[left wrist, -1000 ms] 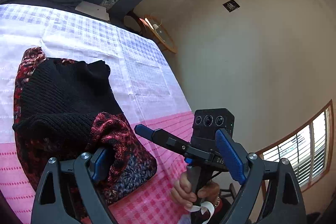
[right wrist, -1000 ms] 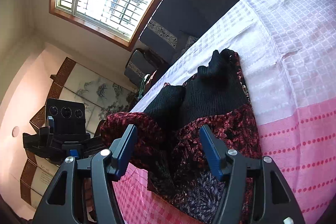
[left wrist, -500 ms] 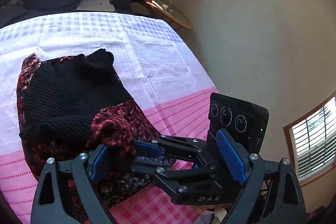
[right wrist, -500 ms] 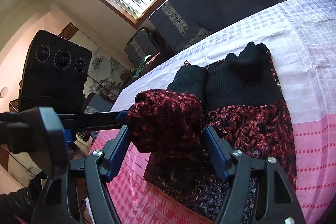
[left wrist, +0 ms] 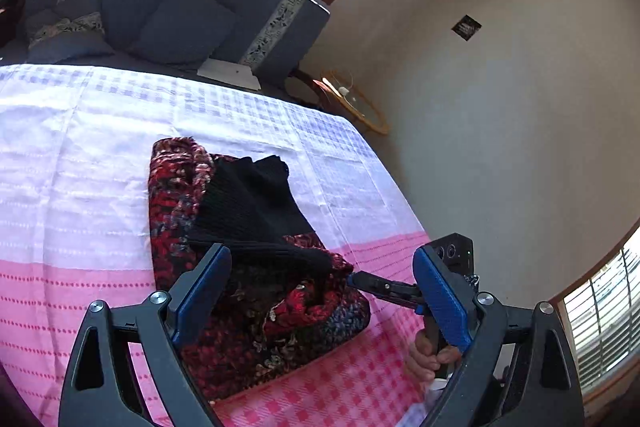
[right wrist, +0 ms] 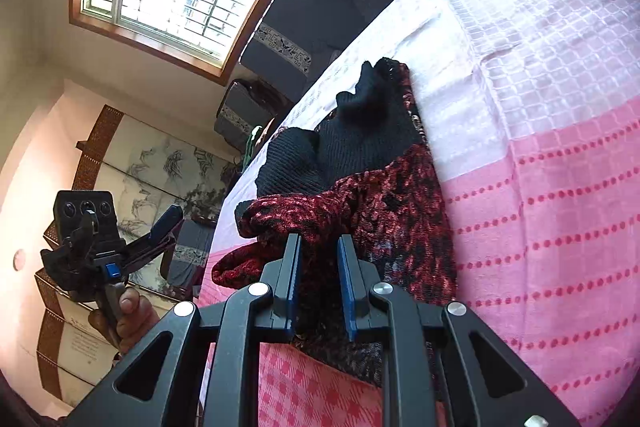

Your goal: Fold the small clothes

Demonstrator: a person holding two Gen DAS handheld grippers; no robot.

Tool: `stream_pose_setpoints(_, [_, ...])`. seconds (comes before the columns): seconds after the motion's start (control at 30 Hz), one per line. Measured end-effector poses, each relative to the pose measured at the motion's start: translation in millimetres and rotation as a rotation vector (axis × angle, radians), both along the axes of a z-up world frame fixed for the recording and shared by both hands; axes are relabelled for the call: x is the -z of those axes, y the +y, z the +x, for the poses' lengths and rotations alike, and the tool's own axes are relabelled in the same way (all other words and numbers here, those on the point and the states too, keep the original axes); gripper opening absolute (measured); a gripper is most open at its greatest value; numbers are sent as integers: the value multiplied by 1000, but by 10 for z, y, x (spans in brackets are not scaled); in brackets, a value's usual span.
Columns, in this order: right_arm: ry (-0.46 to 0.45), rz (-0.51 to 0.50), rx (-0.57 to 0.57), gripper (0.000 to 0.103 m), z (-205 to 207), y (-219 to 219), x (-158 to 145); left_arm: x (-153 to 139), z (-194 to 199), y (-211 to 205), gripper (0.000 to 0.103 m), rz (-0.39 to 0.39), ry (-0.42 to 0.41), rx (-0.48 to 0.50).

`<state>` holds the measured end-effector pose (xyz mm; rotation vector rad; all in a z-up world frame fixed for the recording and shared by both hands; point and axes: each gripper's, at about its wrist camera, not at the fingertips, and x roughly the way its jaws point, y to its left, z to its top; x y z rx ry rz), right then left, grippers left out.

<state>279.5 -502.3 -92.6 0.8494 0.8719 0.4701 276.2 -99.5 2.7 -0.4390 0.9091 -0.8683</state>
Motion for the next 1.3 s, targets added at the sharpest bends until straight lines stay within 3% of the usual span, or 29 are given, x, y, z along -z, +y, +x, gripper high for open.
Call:
stream_pose_setpoints(0.07, [13,-94,44,21,-79,-99,-99,229,-13,210,92,-27,46,-37])
stream_pose_setpoints(0.13, [-60,-244,54,21,-136,-65,-377,465,-64,329,92,-27,71,-60])
stream_pose_setpoints(0.2, [-143,-377,-17,23,-85,192,-709,678,-118,365,92,-23,84,-60])
stream_pose_setpoints(0.27, [-206,-566,-111,39,46,629,-974,846,-165,390,92,-51,98,-60])
stream_pose_setpoints(0.33, [-269,-742,-225,84,187,1151,-1102,953,-205,414,92,-99,93,-61])
stream_pose_setpoints(0.37, [-288,-829,-283,87,261,1402,-1110,988,-224,431,92,-111,82,-65])
stream_pose_setpoints(0.47, [-317,-1059,-418,87,458,2029,-1000,1098,-298,454,92,-127,55,-77])
stream_pose_setpoints(0.53, [-295,-1142,-481,84,554,2266,-851,1084,-334,425,92,-93,30,-61])
stream_pose_setpoints(0.57, [-277,-1178,-508,83,605,2353,-764,1073,-358,411,91,-39,7,-95])
stream_pose_setpoints(0.63, [-245,-1201,-516,69,684,2386,-660,1106,-340,408,91,-20,19,-100])
stream_pose_setpoints(0.67, [-221,-1203,-505,63,733,2349,-629,1109,-326,426,91,-62,28,-68])
stream_pose_setpoints(0.7, [-183,-1197,-490,36,794,2278,-591,1103,-328,467,91,-92,27,-66])
stream_pose_setpoints(0.73, [-139,-1164,-472,16,858,2176,-557,1089,-330,495,91,-97,18,-86])
stream_pose_setpoints(0.87, [-85,-1061,-311,15,982,1634,-617,1112,-278,559,91,-109,32,-120])
stream_pose_setpoints(1.0, [-56,-724,-137,14,1088,824,-761,1134,-254,602,91,-125,42,-136])
stream_pose_setpoints(1.07, [-1,-569,-34,17,1160,363,-679,1132,-252,582,91,-113,36,-135])
stream_pose_setpoints(1.2, [77,-390,75,21,1062,-189,-402,1129,-259,505,91,-67,19,-130])
stream_pose_setpoints(1.27, [48,-277,92,23,854,-309,-351,1130,-262,487,92,-58,15,-126])
stream_pose_setpoints(1.3, [32,-254,77,29,742,-298,-349,1129,-264,486,92,-57,14,-127])
